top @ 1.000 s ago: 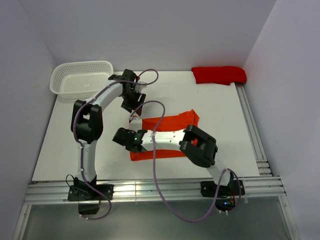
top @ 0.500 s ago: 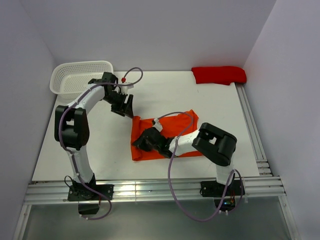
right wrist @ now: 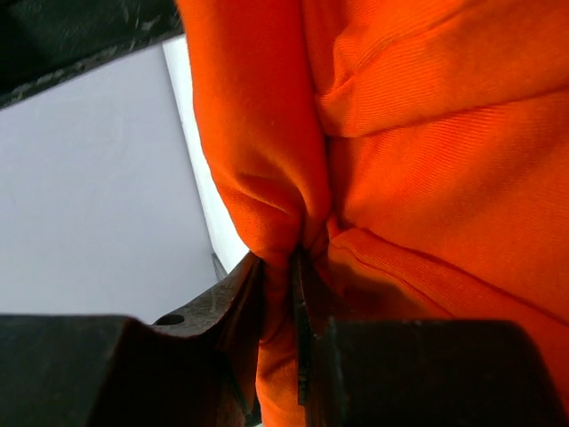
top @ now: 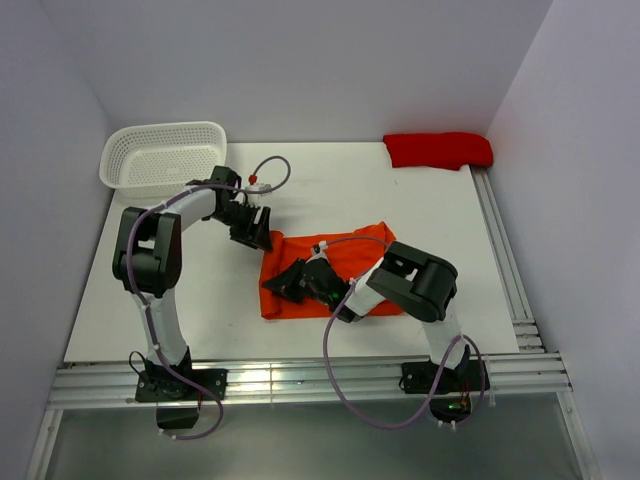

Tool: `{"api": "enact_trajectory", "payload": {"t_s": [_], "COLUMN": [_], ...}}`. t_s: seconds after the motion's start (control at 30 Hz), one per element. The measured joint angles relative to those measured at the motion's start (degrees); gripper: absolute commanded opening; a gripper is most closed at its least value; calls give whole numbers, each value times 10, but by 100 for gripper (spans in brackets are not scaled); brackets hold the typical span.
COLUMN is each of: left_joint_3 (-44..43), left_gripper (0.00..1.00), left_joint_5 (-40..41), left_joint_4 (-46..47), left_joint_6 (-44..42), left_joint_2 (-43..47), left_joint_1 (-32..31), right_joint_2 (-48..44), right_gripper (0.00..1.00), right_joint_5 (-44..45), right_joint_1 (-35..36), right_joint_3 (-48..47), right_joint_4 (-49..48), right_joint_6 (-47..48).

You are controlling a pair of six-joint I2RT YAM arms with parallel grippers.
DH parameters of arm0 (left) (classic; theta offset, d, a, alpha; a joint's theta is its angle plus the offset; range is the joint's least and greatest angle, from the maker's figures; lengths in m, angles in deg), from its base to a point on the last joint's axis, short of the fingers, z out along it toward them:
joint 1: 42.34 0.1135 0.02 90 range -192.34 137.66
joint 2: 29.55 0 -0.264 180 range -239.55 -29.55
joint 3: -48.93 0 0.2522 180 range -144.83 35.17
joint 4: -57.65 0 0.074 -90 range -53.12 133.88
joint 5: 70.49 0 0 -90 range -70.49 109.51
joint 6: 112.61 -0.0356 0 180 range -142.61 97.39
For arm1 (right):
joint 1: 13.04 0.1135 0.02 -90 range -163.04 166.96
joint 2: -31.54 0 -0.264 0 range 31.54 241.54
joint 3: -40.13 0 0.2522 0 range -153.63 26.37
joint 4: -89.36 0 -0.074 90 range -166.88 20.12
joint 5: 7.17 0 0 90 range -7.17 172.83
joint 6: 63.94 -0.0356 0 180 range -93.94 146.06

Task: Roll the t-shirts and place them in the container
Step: Roll the tshirt

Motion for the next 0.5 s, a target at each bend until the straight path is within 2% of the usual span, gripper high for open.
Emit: {"api": "enact_trajectory", "payload": {"t_s": [0.17, 0.33, 0.4, 0.5], "left_joint_3": [0, -9, -16, -27], "left_gripper": [56, 24, 17, 12], "left_joint_5": [22, 71, 93, 124], "left_joint_4": [23, 26, 22, 14], "left_joint_6": [22, 54, 59, 66], "left_joint_2": [-9, -10, -11, -12], "left_joint_1": [-11, -39, -50, -66], "right_joint_2": [0, -21, -39, -71], "right_gripper": [24, 33, 38, 39], "right_joint_5": [-2, 5, 16, 36], "right_joint_1": [-2, -2, -1, 4], "right_joint_3": [2, -2, -4, -14], "right_joint_4": [0, 49, 85, 156], "right_joint_6": [-2, 9, 19, 43]}}
